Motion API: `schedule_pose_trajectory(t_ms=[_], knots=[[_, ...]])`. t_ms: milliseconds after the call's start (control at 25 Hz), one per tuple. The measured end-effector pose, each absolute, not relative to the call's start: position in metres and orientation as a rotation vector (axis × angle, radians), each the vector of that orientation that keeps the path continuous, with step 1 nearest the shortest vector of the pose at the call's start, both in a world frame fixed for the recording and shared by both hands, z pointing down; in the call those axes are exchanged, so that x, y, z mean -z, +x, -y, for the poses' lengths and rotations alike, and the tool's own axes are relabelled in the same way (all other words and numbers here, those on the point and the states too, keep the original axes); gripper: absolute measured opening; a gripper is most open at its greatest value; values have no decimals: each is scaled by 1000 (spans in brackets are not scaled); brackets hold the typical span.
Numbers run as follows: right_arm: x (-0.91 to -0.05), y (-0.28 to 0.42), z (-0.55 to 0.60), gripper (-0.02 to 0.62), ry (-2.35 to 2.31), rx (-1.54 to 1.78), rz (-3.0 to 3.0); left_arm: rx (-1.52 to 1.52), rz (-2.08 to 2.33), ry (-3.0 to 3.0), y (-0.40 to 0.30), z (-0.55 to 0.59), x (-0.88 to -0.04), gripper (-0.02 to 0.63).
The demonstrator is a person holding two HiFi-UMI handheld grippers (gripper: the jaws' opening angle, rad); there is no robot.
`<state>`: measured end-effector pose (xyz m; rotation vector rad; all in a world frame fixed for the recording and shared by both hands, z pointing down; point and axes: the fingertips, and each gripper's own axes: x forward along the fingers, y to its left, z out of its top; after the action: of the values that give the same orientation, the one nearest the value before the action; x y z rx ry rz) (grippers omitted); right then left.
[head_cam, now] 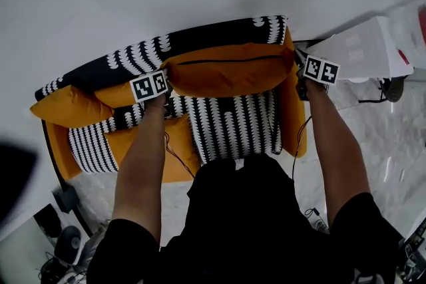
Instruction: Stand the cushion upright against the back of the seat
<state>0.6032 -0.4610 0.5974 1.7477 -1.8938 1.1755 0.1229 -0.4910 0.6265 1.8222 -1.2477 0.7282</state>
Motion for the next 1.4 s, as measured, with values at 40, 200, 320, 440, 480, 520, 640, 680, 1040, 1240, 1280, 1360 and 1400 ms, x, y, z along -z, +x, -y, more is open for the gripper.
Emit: schedule_pose_trajectory(t_ms=[40, 200, 320, 440, 480, 520, 640, 680, 1040, 1240, 1280, 1360, 1400], knots=[[-599, 602, 467, 37, 1742, -1166, 1888, -722, 1245, 1809, 121, 495, -631, 43], [-607, 596, 497, 38, 1717, -1104, 1867, -714, 1235, 1801, 117, 511, -643, 43], [-616, 591, 511, 38, 1688, -1051, 1845, -711, 1224, 1812, 116, 520, -651, 43], [-625, 590, 520, 38, 1647, -990, 1811, -716, 1211, 1820, 117, 528, -655, 43], [-627, 590, 523, 38, 1635, -966, 1798, -717, 1206, 1821, 118, 530, -656, 43], [-627, 590, 524, 40, 1628, -944, 1787, -716, 1200, 1822, 119, 532, -657, 43], [-624, 591, 525, 40, 1636, -904, 1748, -714, 1187, 1826, 117, 535, -658, 43], [-623, 592, 524, 40, 1641, -900, 1740, -714, 1185, 1827, 117, 535, -658, 43], [-572, 597, 502, 49, 1813, -934, 1820, -602, 1157, 1797, 117, 532, -655, 49], [-533, 552, 458, 54, 1786, -1027, 2005, -530, 1182, 1848, 108, 534, -634, 82], [-525, 540, 446, 54, 1777, -1050, 2035, -524, 1183, 1868, 106, 532, -628, 94], [-509, 517, 424, 54, 1767, -1105, 2100, -519, 1169, 1910, 107, 524, -617, 113], [-502, 505, 412, 54, 1760, -1135, 2134, -527, 1161, 1936, 108, 517, -612, 117]])
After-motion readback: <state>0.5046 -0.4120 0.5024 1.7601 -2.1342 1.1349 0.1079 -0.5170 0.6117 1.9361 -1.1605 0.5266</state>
